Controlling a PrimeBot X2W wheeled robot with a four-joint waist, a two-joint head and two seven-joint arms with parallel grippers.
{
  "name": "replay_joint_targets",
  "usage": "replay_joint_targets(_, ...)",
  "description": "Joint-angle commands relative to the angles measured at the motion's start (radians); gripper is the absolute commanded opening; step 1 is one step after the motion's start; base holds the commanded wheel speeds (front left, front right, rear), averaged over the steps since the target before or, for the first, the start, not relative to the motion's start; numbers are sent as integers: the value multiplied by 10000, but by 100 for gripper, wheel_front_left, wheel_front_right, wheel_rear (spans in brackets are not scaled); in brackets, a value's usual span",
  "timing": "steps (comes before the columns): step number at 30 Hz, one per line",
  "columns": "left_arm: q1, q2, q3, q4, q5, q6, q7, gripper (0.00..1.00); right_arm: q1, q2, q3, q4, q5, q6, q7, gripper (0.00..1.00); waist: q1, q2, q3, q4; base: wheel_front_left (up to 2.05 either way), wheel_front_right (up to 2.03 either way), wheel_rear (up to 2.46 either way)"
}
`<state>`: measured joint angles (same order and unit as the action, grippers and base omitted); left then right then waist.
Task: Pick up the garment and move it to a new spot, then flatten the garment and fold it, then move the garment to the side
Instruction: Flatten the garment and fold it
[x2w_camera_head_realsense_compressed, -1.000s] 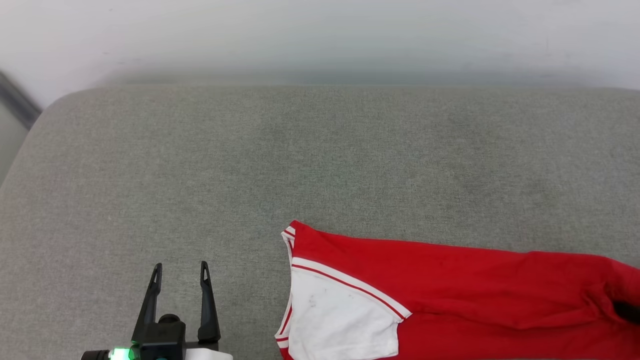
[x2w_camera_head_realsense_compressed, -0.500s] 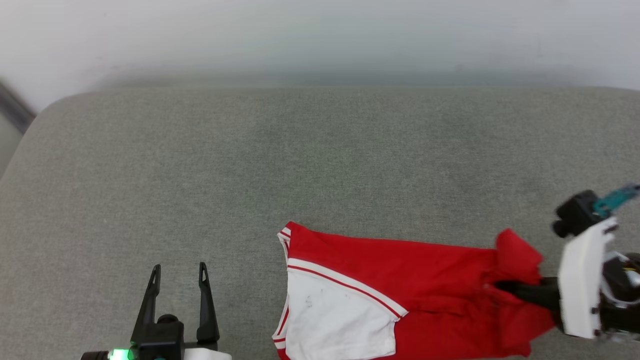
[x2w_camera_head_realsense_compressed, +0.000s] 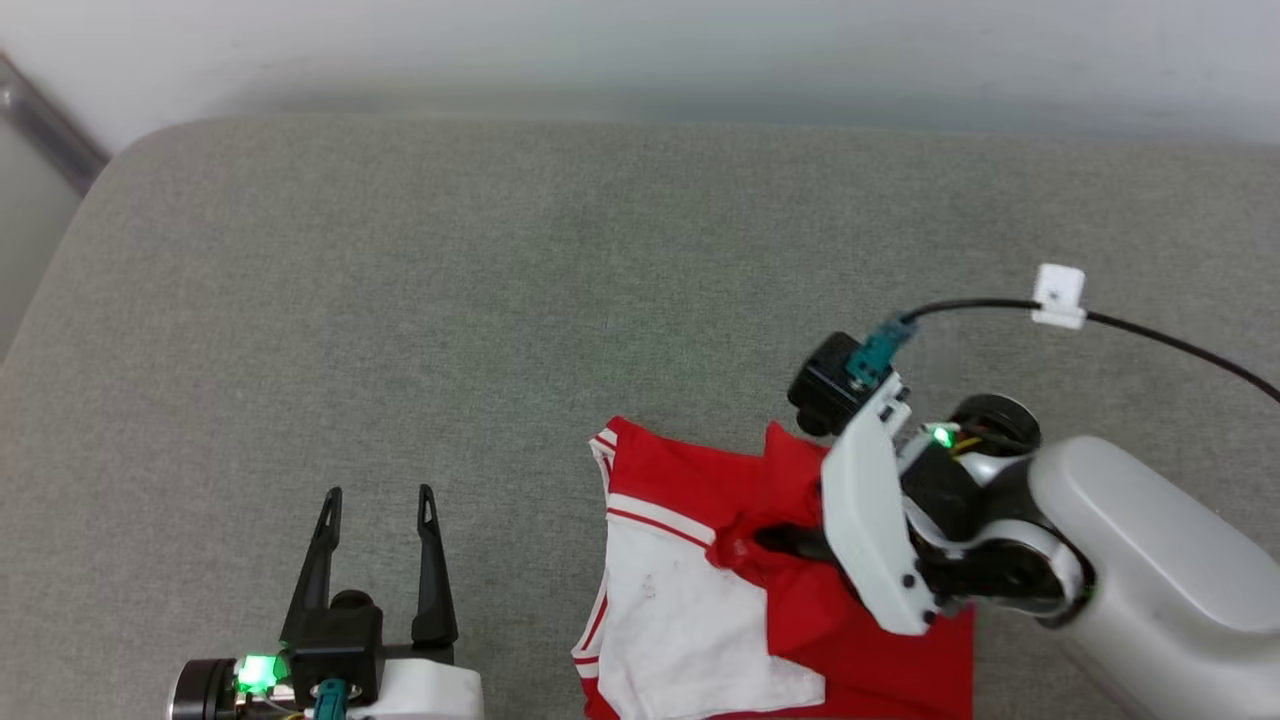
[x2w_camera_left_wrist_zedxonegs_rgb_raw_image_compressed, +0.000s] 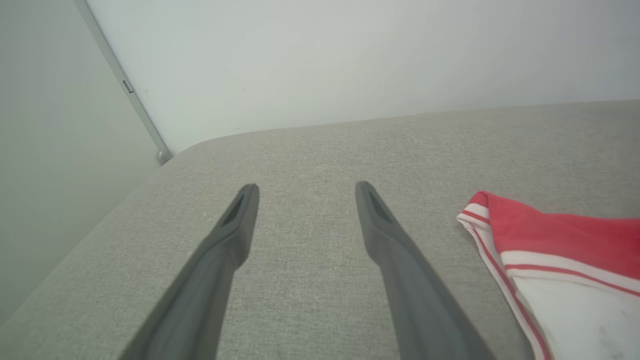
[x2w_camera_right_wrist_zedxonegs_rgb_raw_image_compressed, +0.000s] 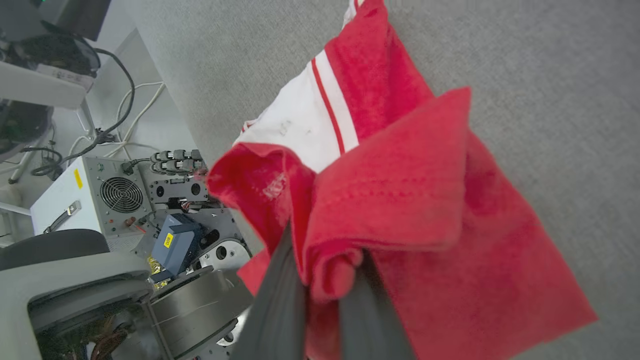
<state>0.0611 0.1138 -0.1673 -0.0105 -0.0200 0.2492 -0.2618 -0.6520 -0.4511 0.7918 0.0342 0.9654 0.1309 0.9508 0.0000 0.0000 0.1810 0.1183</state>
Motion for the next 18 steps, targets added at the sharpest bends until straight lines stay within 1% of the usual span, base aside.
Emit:
replay_joint_targets(1, -165, -51, -22, -6, 82, -13, -43, 100, -265, 136, 99, 184, -28, -4, -99, 0, 0, 0, 126, 105, 0, 0, 0)
replay_joint_targets(3, -254, -91, -22, 41, 93, -24, -42, 100, -650, 402, 605, 680, -140, -4, -147, 0, 0, 0, 242, 179, 0, 0, 0)
replay_joint_targets(8, -475, -146, 19, 45, 69, -56, -36, 100, -1447, 748, 1916, 1750, -445, -2, -352, 0, 0, 0, 525, 308, 0, 0, 0)
replay_joint_targets(11, -521, -177, 19, 74, 61, -84, -36, 100, -1683, 838, 2665, 2371, -612, -4, -619, 0, 0, 0, 639, 349, 0, 0, 0)
replay_joint_targets(15, -627, -212, 42, 137, 38, -151, -36, 100, -1655, 849, 3499, 3080, -530, -5, -1055, 0, 0, 0, 705, 346, 0, 0, 0)
replay_joint_targets(18, -582, -232, 107, 173, 38, -157, -36, 100, -1758, 869, 3766, 3259, -373, -7, -1628, 0, 0, 0, 630, 267, 0, 0, 0)
